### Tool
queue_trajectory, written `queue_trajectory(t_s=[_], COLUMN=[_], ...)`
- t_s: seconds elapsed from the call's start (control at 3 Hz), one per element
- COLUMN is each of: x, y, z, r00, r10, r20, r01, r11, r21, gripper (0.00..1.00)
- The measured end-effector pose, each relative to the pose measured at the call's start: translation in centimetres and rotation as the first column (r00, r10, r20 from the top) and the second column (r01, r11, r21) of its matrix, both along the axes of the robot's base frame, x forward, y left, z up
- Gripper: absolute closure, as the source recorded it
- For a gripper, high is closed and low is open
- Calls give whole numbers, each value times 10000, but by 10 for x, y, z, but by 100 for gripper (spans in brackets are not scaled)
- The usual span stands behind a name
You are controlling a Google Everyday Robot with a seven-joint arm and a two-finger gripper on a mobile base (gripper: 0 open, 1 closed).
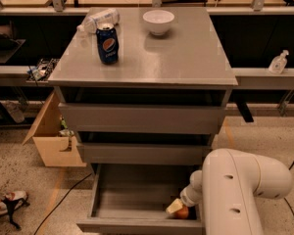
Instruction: Pick orange from bottom drawer and place on counter
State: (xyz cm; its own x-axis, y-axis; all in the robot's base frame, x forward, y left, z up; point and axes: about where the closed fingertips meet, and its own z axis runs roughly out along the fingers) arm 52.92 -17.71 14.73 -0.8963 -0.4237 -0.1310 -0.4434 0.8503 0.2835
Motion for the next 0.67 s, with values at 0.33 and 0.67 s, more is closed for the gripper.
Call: queue_trajectory(t_s=[0.33, 0.67], x=[0, -24], y=[0, -4], z=[0, -2], r00=[10000, 9955], r10=[0, -240], r20=[-2, -918], r01=[0, 247], r11=[10000, 9997], r21=[0, 60], gripper=[41, 65])
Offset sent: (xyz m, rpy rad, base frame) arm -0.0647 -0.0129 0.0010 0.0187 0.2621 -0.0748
